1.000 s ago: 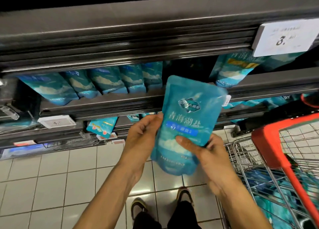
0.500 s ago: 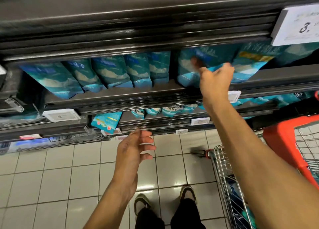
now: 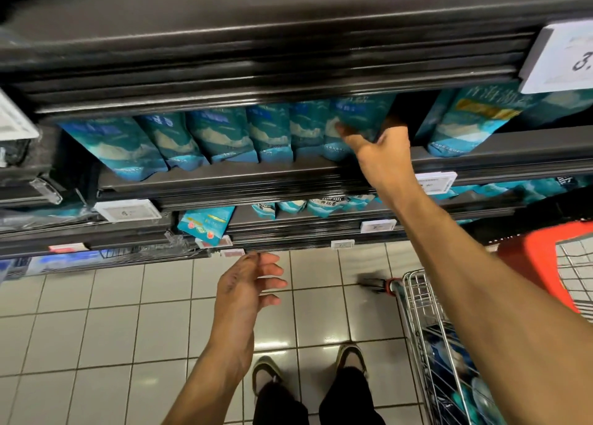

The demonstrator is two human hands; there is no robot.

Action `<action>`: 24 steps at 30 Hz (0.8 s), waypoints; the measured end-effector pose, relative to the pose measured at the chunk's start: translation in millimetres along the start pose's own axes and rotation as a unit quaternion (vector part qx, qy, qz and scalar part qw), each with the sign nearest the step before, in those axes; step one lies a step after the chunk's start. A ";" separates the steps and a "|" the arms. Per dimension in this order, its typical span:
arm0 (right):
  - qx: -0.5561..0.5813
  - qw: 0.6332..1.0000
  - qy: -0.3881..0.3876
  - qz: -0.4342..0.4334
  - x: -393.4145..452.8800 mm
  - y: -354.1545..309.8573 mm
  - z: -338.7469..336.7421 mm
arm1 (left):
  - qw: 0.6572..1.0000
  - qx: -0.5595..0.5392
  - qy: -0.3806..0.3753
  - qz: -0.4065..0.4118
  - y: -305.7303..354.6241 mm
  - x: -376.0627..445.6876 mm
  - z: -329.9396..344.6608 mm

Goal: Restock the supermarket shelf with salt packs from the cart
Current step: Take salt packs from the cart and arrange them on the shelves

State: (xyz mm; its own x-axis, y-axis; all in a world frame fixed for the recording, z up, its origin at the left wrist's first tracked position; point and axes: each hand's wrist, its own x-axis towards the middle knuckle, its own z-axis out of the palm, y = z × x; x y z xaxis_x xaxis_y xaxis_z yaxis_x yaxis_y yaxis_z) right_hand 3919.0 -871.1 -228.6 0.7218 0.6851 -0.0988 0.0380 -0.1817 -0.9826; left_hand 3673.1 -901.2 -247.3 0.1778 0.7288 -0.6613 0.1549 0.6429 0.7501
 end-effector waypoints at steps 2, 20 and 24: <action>0.027 0.999 -0.010 0.018 -16.9 -0.2 -6.9 | 1.000 0.001 0.000 0.000 4.4 -7.4 1.7; 0.090 0.971 0.197 0.101 -351.7 -118.7 -182.2 | 0.951 0.137 -0.258 0.098 67.0 -206.0 113.2; 0.106 0.918 0.366 0.108 -402.0 -131.5 -243.2 | 0.907 0.191 -0.363 0.097 63.6 -265.8 166.6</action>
State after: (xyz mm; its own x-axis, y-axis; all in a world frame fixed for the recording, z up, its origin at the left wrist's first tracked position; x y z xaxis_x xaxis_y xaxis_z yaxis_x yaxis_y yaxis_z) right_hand 3791.9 -1294.1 -21.4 0.9706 -0.0237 -0.2394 -0.2405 -0.0631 -0.9686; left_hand 3797.6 -1093.3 -23.5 0.8096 0.3821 -0.4456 0.3528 0.2899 0.8896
